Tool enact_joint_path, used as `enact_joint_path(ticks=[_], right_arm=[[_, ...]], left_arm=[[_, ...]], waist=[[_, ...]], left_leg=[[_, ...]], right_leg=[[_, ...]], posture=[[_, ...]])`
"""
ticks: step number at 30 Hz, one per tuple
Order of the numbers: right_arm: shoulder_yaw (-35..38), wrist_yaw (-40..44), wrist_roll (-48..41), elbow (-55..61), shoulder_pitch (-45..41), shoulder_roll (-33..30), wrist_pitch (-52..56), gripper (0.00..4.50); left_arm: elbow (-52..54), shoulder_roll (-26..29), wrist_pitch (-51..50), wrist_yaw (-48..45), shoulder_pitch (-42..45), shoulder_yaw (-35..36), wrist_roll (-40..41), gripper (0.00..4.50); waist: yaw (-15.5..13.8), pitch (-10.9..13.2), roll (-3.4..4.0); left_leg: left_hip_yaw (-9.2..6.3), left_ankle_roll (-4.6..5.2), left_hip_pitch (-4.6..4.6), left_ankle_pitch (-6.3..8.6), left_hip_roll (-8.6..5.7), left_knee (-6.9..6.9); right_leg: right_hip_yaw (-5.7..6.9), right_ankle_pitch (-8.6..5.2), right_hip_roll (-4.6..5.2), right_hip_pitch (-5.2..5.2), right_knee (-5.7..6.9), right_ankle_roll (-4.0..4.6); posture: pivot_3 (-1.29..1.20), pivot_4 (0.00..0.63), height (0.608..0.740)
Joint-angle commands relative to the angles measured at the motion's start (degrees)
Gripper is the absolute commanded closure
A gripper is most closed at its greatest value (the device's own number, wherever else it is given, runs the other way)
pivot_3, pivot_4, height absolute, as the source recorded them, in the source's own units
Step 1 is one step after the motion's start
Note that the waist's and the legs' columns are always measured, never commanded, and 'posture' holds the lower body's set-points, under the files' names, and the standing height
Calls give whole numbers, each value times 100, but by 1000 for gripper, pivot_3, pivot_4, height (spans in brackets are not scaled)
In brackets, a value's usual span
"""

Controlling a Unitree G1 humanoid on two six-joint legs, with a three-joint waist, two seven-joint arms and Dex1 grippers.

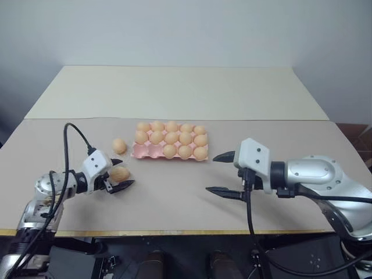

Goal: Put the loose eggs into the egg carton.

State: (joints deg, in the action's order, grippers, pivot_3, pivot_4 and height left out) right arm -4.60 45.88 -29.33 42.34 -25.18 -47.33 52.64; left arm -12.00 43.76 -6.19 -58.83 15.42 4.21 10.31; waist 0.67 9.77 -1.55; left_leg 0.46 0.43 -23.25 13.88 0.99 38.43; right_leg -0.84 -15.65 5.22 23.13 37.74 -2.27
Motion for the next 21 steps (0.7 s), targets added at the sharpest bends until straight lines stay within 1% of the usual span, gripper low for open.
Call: enact_joint_path(ticks=[1, 2, 7, 9, 12, 15, 18, 21], right_arm=[[263, -177, -143, 269, 27, -29, 117, 0], [282, -224, -165, 276, 32, -29, 143, 0], [211, -436, -170, 245, -14, 18, 189, 0], [155, -519, -169, 227, -45, 75, 202, 0], [101, -590, -161, 228, -48, 112, 207, 0], [73, -633, -140, 232, -38, 113, 195, 0], [43, -686, -98, 230, -43, 111, 176, 0], [21, -773, -74, 230, -79, 138, 169, 0]], left_arm=[[-100, 18, 43, 17, 46, -136, -134, 377], [-110, 18, 32, 27, 46, -148, -138, 541], [-84, 53, 3, 61, 45, -166, -126, 2154], [-68, 45, 19, 108, 38, -150, -129, 2611], [24, 28, 113, 224, 29, -108, -171, 2644], [236, 2, 182, 209, 0, 3, -6, 2644], [655, -63, 20, -8, -1, 248, 562, 2644], [884, -227, -242, -24, 222, 452, 1093, 2644]], waist=[[-6, 0, 0], [-8, -1, 0], [1, -1, -1], [1, -1, -1], [1, -1, -1], [1, -1, -1], [2, -1, -1], [-13, -1, -1]], left_leg=[[-1, 0, 1, 0, 0, 1], [-3, 0, 1, 0, 0, 4], [-4, 1, 4, 0, 1, 21], [-6, 1, 5, 0, 3, 22], [-8, 1, 4, 0, 4, 22], [-8, 1, 2, 0, 3, 22], [-8, 2, -4, 1, 4, 22], [-12, 2, -11, 1, 5, 25]], right_leg=[[1, 0, 0, -2, 0, 0], [2, 0, 0, -4, 0, 0], [1, 0, -1, -7, 17, 0], [2, 0, -3, -7, 20, 0], [3, 0, -4, -6, 21, -1], [3, 0, -2, -6, 20, -1], [4, 0, -3, -1, 19, -1], [8, -1, -2, 1, 17, -1]], posture=[[0, 150, 740], [0, 150, 740], [0, 150, 740], [0, 150, 740], [0, 150, 740], [0, 150, 740], [0, 150, 740], [0, 150, 740]])
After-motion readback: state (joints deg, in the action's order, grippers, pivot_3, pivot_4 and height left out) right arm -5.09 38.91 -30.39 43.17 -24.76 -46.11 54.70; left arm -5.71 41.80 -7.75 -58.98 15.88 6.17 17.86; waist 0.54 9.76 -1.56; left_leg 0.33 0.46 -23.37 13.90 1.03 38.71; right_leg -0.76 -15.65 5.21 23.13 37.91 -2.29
